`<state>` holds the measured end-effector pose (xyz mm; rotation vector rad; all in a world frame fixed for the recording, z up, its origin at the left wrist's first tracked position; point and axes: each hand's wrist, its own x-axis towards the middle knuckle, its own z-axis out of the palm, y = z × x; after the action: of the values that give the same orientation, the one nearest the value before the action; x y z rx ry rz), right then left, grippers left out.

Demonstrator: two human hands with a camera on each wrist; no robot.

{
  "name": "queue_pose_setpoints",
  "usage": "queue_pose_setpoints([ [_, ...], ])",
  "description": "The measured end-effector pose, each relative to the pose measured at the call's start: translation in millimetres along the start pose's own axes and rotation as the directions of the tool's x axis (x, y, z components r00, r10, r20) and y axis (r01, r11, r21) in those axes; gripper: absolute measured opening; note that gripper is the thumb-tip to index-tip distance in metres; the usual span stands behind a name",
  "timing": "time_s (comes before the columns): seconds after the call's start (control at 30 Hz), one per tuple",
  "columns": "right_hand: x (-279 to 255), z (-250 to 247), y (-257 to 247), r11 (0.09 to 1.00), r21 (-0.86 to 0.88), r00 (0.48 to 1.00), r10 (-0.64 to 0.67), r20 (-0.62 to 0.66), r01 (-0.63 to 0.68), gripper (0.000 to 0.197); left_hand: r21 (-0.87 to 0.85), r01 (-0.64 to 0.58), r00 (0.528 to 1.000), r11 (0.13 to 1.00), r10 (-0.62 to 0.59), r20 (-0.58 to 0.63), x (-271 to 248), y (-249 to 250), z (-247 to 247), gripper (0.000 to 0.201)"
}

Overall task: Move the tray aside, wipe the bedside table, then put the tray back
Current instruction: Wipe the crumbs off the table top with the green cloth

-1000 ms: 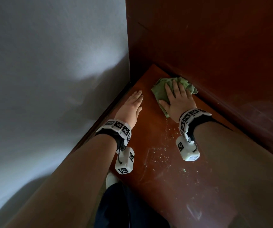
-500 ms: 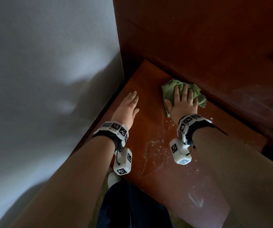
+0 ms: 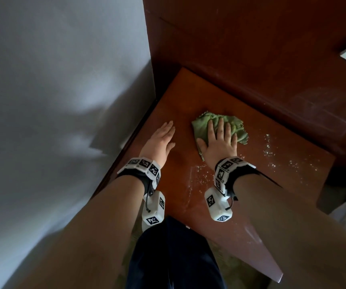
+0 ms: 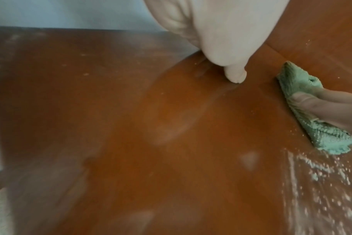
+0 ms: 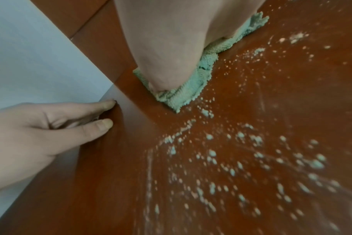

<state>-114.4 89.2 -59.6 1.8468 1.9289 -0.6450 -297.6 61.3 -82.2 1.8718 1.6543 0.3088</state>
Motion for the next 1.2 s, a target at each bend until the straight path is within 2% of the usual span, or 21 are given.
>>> queue_pose_setpoints([
  [0.37, -43, 36, -18, 0.978, -0.116, 0.985, -0.174, 0.007, 0.173, 0.066, 0.015, -0.029, 0.999, 0.999, 0.029, 0.022, -40, -20, 1, 0.049],
  [0.6, -66, 50, -28, 0.93, -0.207, 0.952, -0.305, 0.02, 0.303, 0.066, 0.0, -0.013, 1.0, 1.0, 0.013, 0.013, -63, -27, 3, 0.048],
  [0.97, -94, 75, -34, 0.827, -0.296, 0.874, -0.483, 0.061, 0.478, 0.069, -0.042, 0.03, 0.999, 0.999, -0.031, -0.01, -79, -26, 4, 0.047],
  [1.2, -103, 89, -26, 0.743, -0.315, 0.792, -0.608, 0.055, 0.591, 0.073, -0.042, 0.088, 0.996, 0.995, -0.089, -0.019, -84, -18, 11, 0.046],
])
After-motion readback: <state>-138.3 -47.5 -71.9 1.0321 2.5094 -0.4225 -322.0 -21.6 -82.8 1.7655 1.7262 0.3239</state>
